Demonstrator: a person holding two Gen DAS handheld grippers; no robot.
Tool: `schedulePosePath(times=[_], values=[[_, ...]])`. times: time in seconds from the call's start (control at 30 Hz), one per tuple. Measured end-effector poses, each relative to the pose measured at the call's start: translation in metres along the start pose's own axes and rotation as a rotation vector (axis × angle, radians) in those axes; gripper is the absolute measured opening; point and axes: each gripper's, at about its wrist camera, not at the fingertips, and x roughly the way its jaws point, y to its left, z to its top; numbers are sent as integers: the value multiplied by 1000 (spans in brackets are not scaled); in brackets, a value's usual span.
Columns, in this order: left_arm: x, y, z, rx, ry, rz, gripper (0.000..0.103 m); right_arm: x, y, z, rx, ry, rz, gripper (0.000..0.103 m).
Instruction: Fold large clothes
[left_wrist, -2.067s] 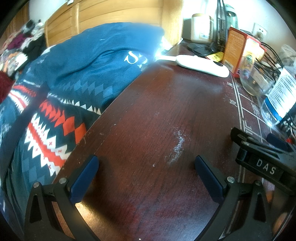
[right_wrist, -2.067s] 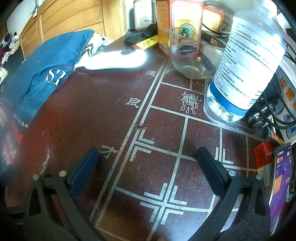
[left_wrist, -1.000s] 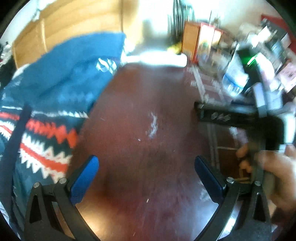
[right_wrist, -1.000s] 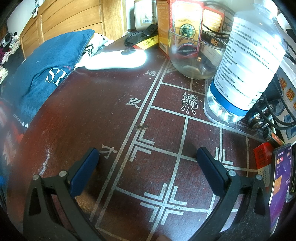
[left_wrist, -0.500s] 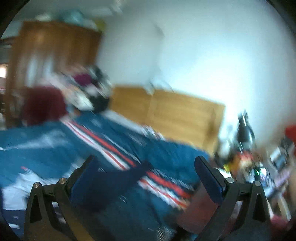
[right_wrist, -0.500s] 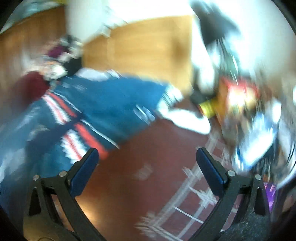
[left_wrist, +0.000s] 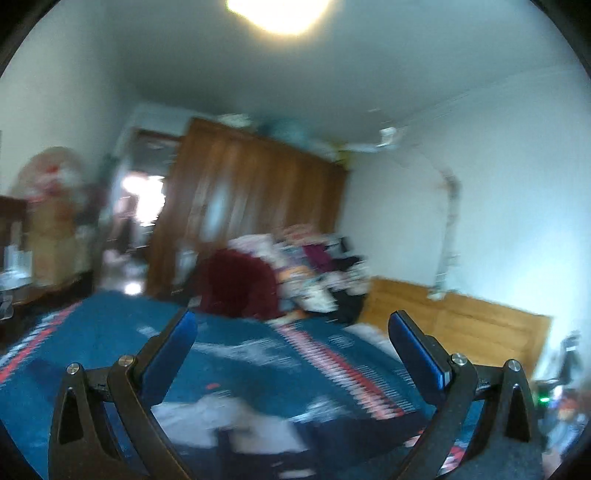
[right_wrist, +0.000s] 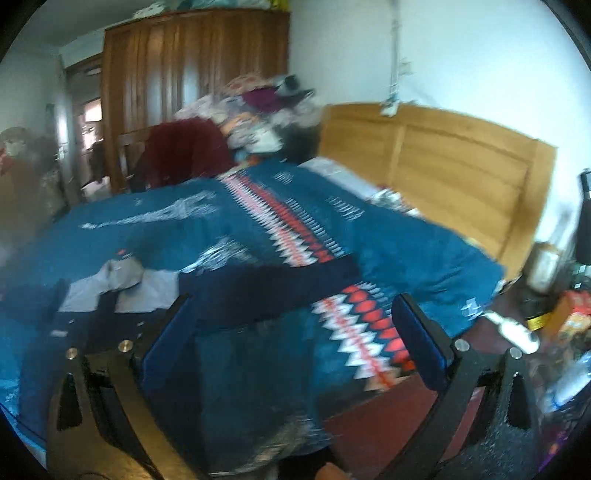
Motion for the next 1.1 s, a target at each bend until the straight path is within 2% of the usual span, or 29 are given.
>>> schedulePosePath(times=[0.1,0.17,0.3,0.37,0.4,0.47,0.5,0.53,0.63,0.7,0.73,0.83,0.97,1.03,1.07,1.1], values=[[-11,38,-7,77,-19,164,103,5,30,2,-50,0,21,103],[-19,53,-7,113,-64,237,103,-8,45,16,-80,-58,17,103],[-37,87,13,104,-184,300,103,-59,65,44,-139,-319,-11,103],[-45,101,25,98,-235,319,103,-70,72,45,-191,-450,-14,103],[-48,107,33,96,-267,321,103,-62,73,42,-236,-458,1,103],[-59,117,46,79,-323,313,103,-25,74,41,-306,-346,-7,103],[-66,123,49,66,-343,308,103,-1,69,39,-299,-262,-13,103],[-60,127,47,59,-343,293,103,20,56,35,-258,-201,25,103],[-28,126,39,95,-253,272,103,78,13,26,-117,-49,53,103],[4,125,13,96,-147,242,103,117,-19,20,-40,32,55,103],[25,128,-7,99,-59,228,103,135,-35,17,1,72,65,103],[78,120,-66,123,138,204,103,186,-86,10,176,197,114,103],[147,123,-165,82,421,135,103,246,-138,7,353,266,147,103],[170,124,-209,37,524,117,103,277,-159,10,443,287,222,103],[181,126,-230,5,567,115,103,291,-169,9,500,302,256,99],[190,122,-248,-14,594,123,103,308,-180,8,553,318,277,85]])
